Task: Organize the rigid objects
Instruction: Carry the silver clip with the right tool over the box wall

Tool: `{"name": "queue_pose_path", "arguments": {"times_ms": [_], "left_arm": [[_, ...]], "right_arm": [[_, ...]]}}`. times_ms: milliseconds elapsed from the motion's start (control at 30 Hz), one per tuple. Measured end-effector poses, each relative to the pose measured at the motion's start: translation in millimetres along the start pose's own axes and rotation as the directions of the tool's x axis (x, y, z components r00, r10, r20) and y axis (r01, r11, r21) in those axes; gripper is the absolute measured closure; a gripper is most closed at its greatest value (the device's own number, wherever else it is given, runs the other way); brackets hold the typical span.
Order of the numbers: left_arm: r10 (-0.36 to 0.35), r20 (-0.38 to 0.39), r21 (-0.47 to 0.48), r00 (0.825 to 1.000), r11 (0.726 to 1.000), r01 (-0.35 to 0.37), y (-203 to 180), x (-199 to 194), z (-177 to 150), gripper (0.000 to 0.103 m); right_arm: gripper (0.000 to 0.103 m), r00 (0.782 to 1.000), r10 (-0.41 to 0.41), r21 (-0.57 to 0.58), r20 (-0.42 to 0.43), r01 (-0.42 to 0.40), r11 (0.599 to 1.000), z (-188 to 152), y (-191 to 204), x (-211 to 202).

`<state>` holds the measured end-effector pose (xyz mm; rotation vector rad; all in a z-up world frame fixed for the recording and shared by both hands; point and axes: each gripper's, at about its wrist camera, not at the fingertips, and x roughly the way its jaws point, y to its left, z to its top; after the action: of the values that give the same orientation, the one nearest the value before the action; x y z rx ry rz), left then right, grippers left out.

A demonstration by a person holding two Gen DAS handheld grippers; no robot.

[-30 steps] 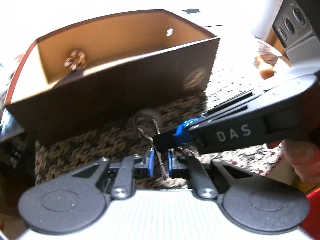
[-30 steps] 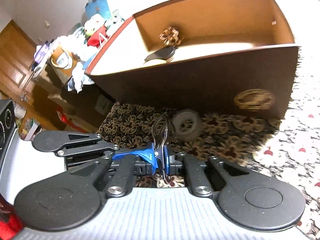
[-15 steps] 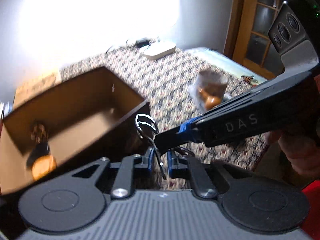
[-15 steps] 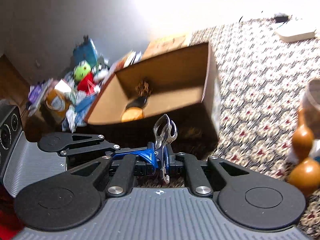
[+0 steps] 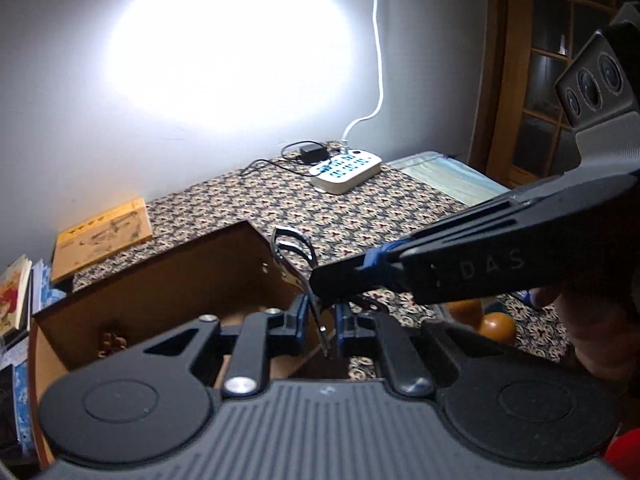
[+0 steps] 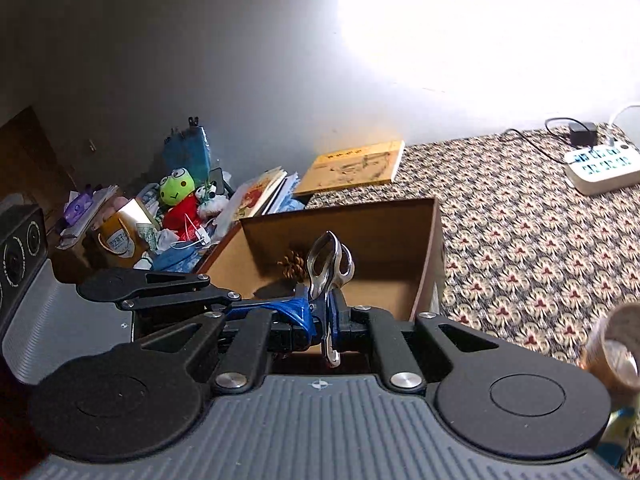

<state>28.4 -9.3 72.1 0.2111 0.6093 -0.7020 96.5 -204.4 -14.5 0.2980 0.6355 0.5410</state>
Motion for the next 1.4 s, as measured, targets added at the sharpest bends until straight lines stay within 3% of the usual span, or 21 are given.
{"name": "queue_pose_path", "arguments": {"times_ms": [400,833,1100,1400], "left_arm": [[0.068,-0.036,-0.067,0.997,0.995,-0.070,54.5,17.0,-2.3,0.095],[0.051,-0.170,-0.115,0.984,0.991,-0.071,118.3,57.9,-8.8,0.095],[0.009,-0.280,-0.159,0.960,0.986,-0.056,156.0,90.6,-17.7,0.095],[-0.017,-0.400,-0.226,0.916,0.971,-0.081,190.4,122.8,-26.8,0.095]], "right_arm": [[0.103,0.996,0.063,-0.052,-0.058,-0.066,0.996,24.2,6.9,59.3],[0.103,0.975,0.082,-0.034,-0.207,-0.091,0.995,39.8,-2.3,138.6],[0.103,0.939,0.090,0.042,-0.332,-0.080,0.996,47.2,-8.7,189.5],[0.103,0.892,0.113,0.152,-0.438,-0.051,0.987,47.7,-18.0,236.8]]}}
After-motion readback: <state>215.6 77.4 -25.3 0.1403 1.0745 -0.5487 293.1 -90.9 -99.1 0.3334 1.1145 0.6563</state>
